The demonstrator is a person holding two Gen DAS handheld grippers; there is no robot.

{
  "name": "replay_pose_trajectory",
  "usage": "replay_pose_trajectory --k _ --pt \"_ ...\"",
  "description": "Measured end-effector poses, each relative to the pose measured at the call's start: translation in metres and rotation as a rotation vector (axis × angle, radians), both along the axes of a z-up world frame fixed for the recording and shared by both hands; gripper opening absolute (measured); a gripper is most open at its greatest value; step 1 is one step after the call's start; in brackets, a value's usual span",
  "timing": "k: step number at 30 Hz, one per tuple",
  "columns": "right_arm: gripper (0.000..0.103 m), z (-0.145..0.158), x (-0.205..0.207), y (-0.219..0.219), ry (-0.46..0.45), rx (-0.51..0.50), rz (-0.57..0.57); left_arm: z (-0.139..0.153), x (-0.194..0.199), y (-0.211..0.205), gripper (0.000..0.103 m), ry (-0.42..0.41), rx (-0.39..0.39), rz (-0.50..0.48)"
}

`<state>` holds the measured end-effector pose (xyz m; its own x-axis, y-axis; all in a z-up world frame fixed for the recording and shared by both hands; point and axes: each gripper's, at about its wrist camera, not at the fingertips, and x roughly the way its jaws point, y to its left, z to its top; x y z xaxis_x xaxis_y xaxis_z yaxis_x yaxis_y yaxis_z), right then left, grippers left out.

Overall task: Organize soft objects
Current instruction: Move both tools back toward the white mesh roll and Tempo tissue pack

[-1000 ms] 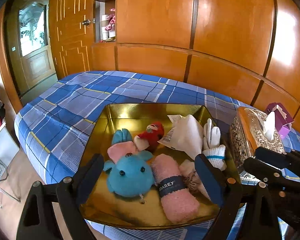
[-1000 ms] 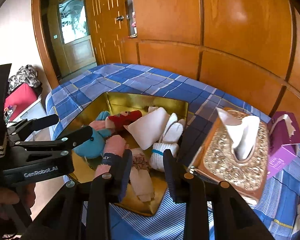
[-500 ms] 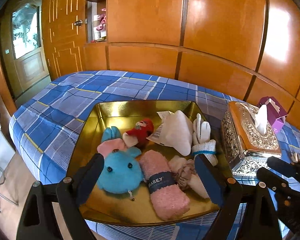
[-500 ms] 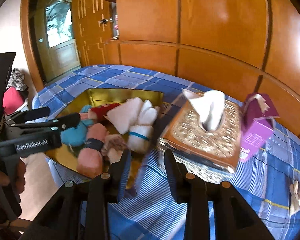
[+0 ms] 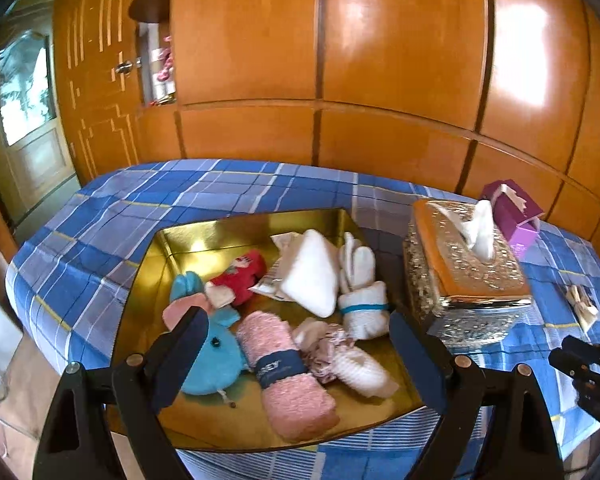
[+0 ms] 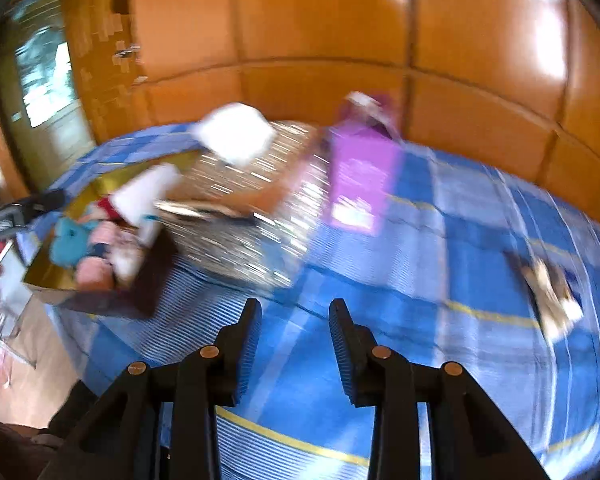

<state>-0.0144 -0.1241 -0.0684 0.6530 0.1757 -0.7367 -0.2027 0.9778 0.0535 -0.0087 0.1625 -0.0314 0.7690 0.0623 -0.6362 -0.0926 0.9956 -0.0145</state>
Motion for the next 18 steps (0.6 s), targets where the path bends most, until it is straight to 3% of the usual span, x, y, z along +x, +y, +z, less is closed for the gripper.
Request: replay_pose_trajectory --k 10,18 --pt "0.035 -0.028 -0.014 -0.083 0.104 -0.04 -0.28 0.009 -0.006 -0.047 0.092 -0.004 0.05 -0.142" --pt "0.035 -0.048 -0.03 -0.131 0.172 -0.068 -0.434 0.017 -0.007 -0.085 0.092 -0.01 0.088 -0.26"
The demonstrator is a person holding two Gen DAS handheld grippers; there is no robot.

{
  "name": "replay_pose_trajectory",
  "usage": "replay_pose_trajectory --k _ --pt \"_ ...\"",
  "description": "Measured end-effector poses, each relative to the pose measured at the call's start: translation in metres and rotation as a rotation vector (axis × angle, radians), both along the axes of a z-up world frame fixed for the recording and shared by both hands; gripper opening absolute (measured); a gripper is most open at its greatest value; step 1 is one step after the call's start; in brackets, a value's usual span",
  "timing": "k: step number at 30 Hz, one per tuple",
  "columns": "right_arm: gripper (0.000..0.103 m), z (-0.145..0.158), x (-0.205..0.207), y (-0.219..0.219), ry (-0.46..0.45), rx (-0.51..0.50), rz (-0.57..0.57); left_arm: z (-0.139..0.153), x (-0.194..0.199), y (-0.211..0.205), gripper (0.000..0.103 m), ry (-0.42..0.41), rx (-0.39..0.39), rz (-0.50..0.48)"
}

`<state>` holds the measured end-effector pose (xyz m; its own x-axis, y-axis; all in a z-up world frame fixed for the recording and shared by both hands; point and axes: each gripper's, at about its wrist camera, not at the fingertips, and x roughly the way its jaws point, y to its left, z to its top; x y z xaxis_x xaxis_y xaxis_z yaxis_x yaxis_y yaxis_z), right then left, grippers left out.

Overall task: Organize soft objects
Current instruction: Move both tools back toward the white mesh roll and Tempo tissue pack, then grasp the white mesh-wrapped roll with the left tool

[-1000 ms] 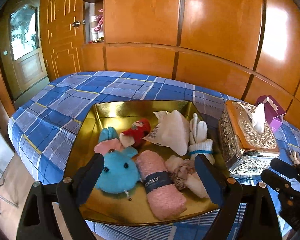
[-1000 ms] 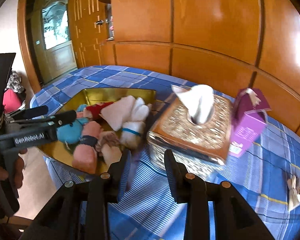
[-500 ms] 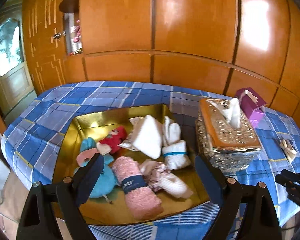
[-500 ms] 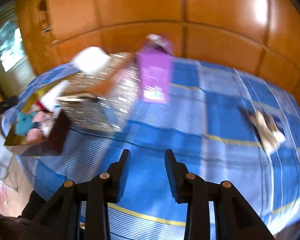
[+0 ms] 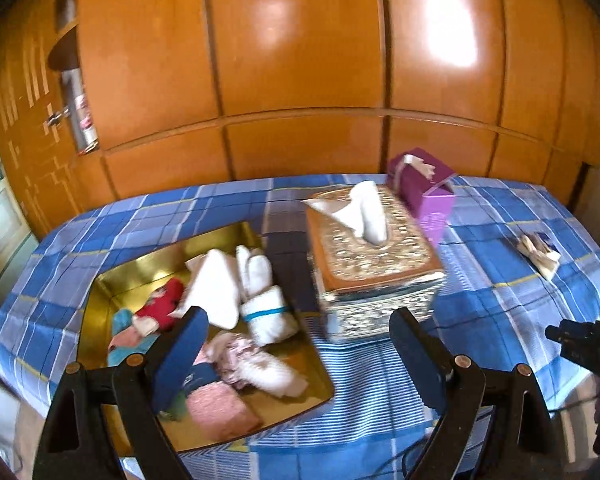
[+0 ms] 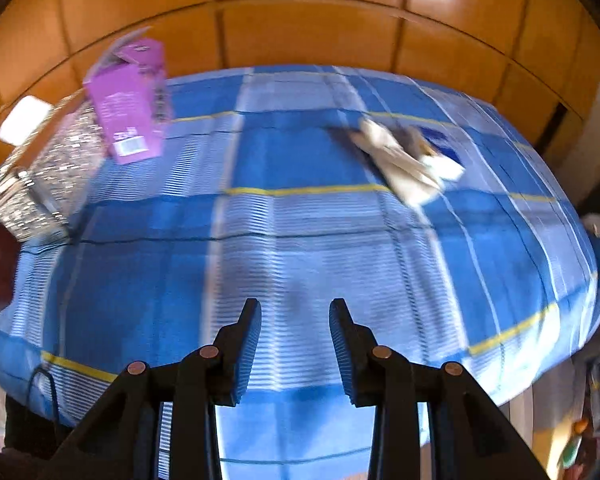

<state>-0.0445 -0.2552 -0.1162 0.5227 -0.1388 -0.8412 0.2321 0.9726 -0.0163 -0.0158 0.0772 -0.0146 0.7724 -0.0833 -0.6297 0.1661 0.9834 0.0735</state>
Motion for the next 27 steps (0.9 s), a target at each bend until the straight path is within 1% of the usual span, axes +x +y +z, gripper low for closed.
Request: replay_pose_trajectory --k 4,11,18,27 --pt "0.035 0.0 -0.007 -0.018 0.006 0.002 -0.052 0.005 0.0 -0.022 0.092 -0.007 0.013 -0.056" --pt "0.035 -0.012 -0.005 -0.04 0.041 0.042 -0.117 0.015 0.002 -0.065 0.092 -0.016 0.043 -0.168" --pt "0.035 -0.017 -0.004 -0.049 0.065 0.06 -0.147 0.02 0.01 -0.104 0.092 -0.013 0.055 -0.264" --pt "0.037 -0.018 -0.005 -0.056 0.058 0.06 -0.168 0.02 0.024 -0.163 0.092 0.027 0.06 -0.41"
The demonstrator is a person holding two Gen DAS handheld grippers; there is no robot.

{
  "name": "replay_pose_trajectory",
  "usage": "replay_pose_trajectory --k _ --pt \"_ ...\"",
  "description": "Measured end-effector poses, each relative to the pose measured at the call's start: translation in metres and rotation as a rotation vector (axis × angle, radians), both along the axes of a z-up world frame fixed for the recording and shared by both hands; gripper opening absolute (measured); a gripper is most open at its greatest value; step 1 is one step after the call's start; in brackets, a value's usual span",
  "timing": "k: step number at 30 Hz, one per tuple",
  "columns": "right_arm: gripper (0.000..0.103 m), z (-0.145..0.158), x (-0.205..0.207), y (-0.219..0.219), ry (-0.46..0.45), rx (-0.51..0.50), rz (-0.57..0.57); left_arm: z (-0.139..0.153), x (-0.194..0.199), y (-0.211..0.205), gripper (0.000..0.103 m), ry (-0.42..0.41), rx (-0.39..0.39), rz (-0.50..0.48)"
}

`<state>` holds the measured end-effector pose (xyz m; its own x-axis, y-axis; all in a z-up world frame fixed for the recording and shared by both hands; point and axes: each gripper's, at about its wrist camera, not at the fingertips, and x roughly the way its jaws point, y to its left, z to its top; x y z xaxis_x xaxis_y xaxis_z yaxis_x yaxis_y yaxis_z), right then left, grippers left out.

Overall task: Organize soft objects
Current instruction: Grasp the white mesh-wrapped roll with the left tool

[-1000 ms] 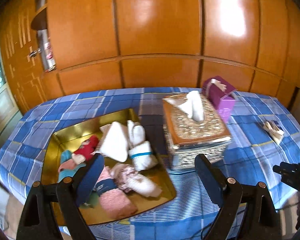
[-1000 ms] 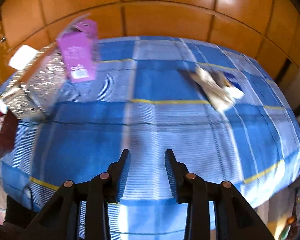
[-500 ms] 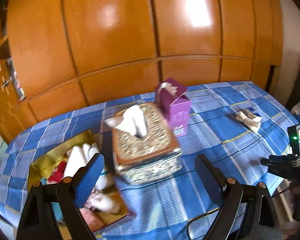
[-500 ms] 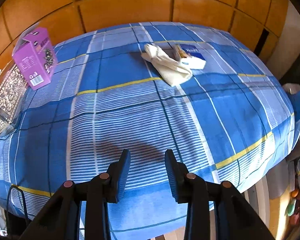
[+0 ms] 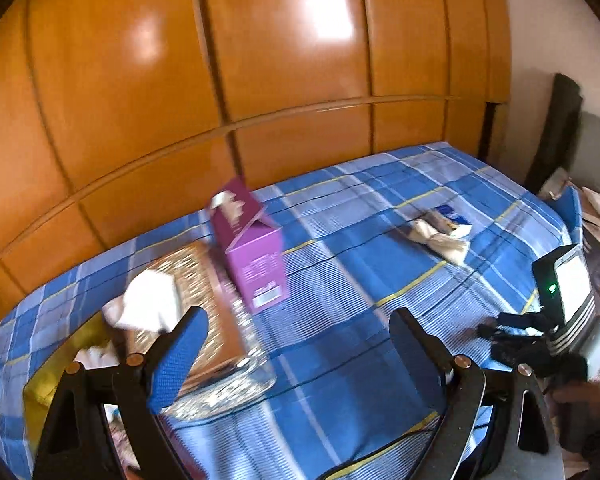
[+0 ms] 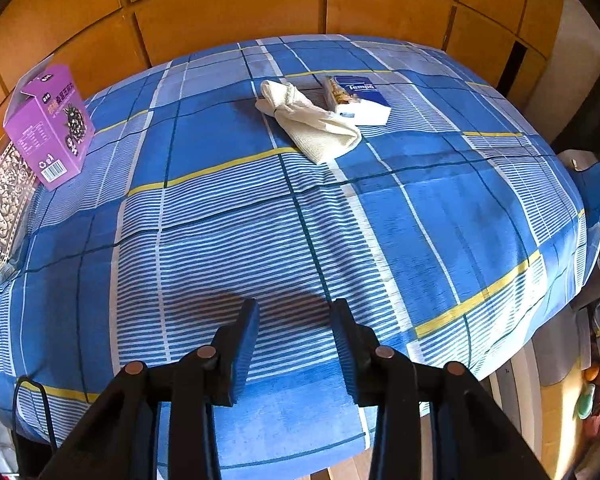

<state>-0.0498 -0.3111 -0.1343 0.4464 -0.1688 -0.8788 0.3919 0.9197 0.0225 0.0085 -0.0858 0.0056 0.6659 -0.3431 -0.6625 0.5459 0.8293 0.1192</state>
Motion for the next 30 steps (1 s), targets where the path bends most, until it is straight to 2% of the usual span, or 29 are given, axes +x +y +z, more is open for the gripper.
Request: replay_pose_trajectory --k 6,8,9,10,13,21,25,30 --pt "0.041 -0.001 0.001 -0.001 -0.007 0.014 -0.001 -0.002 0.014 -0.054 0.086 0.054 0.001 -0.126" --pt "0.041 -0.001 0.0 -0.002 -0.012 0.024 -0.01 -0.008 0.023 -0.073 0.081 0.081 0.01 -0.154" --pt "0.041 -0.001 0.0 -0.003 -0.016 0.033 -0.017 -0.012 0.027 -0.082 0.073 0.104 0.017 -0.162" --pt "0.041 -0.001 0.0 -0.003 -0.017 0.037 -0.019 -0.019 0.035 -0.093 0.066 0.151 0.014 -0.179" --pt "0.041 -0.001 -0.001 -0.004 -0.023 0.049 -0.023 -0.036 0.053 -0.119 0.056 0.266 -0.004 -0.193" --pt "0.041 0.0 -0.003 -0.012 -0.042 0.108 -0.046 -0.08 0.101 -0.196 0.053 0.513 -0.036 -0.174" --pt "0.042 0.0 -0.003 -0.013 -0.047 0.126 -0.053 -0.097 0.119 -0.231 0.054 0.598 -0.037 -0.144" --pt "0.043 0.0 -0.004 -0.017 -0.055 0.157 -0.06 -0.117 0.138 -0.262 0.058 0.648 -0.013 -0.069"
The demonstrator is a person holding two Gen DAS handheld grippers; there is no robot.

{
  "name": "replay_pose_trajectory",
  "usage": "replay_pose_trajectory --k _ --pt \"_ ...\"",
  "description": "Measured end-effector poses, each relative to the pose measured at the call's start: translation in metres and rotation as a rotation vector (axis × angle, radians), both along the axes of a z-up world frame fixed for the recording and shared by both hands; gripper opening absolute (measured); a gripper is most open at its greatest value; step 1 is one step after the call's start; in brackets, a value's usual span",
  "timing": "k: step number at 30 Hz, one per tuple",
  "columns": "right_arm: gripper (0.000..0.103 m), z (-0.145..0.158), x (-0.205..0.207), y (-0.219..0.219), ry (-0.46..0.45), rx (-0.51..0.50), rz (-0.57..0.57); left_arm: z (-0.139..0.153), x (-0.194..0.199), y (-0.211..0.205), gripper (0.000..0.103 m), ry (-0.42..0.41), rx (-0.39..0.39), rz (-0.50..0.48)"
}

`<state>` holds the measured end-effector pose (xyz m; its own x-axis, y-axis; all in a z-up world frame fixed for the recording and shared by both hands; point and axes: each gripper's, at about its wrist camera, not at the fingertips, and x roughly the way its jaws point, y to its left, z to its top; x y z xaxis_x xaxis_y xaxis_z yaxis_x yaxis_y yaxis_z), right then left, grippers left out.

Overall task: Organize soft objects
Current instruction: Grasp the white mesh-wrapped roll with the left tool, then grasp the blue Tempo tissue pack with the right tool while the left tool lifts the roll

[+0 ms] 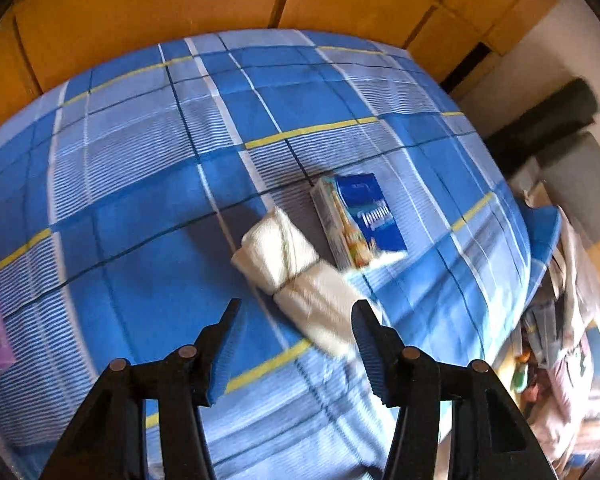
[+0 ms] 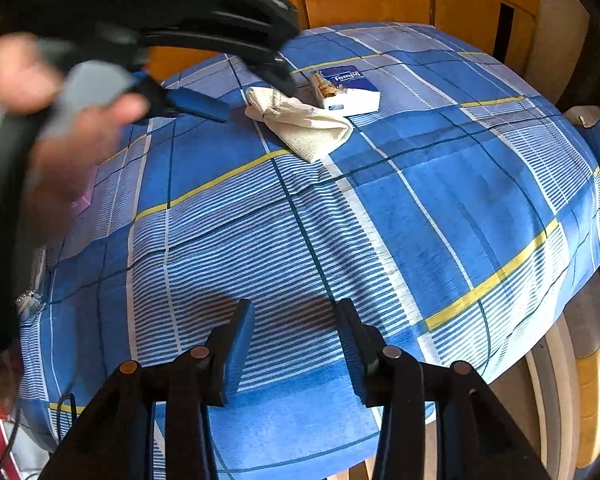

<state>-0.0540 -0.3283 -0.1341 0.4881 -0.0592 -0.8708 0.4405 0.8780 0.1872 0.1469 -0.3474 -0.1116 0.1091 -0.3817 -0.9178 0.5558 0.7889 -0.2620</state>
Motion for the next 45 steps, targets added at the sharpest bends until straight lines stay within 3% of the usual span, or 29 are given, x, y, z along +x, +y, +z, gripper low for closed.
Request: replay_pose_trajectory --k 3,9,11,13,20,23,30,33,38,39,40,42,45 --pt "0.043 0.0 -0.001 -0.003 -0.008 0.024 -0.009 -0.01 0.002 -0.018 0.07 0.009 0.025 0.009" --pt "0.043 0.0 -0.004 -0.007 -0.016 0.055 -0.016 -0.027 -0.004 -0.044 0.073 -0.07 0.126 -0.035" --pt "0.043 0.0 -0.005 -0.01 -0.018 0.066 -0.016 -0.032 -0.007 -0.041 0.07 -0.086 0.125 -0.073" --pt "0.043 0.001 -0.006 -0.012 -0.021 0.073 -0.017 -0.029 -0.012 -0.034 0.053 -0.129 0.123 -0.13" --pt "0.043 0.003 -0.007 -0.024 -0.019 0.064 -0.014 -0.02 -0.019 0.026 0.045 -0.185 0.133 -0.253" --pt "0.043 0.002 -0.007 -0.019 -0.014 0.043 -0.01 -0.025 -0.018 0.054 0.05 -0.14 0.105 -0.271" --pt "0.043 0.005 -0.005 -0.012 0.009 0.012 -0.001 -0.028 -0.01 0.082 0.06 -0.116 0.065 -0.184" --pt "0.043 0.01 -0.006 -0.018 0.0 0.01 -0.011 -0.028 -0.015 0.08 0.068 -0.139 0.095 -0.172" --pt "0.043 0.026 -0.008 -0.044 -0.017 -0.097 -0.029 -0.033 -0.025 0.07 0.073 -0.221 0.155 -0.17" --pt "0.043 0.027 -0.007 -0.05 -0.015 -0.109 -0.037 -0.034 -0.026 0.07 0.069 -0.241 0.151 -0.174" --pt "0.043 0.029 -0.005 -0.059 -0.017 -0.118 -0.047 -0.032 -0.026 0.072 0.056 -0.253 0.131 -0.178" --pt "0.043 0.03 0.003 -0.071 -0.024 -0.122 -0.048 -0.031 -0.028 0.076 0.043 -0.269 0.116 -0.188" --pt "0.043 0.033 0.025 -0.084 -0.048 -0.137 -0.015 -0.031 -0.028 0.092 0.042 -0.264 0.078 -0.183"
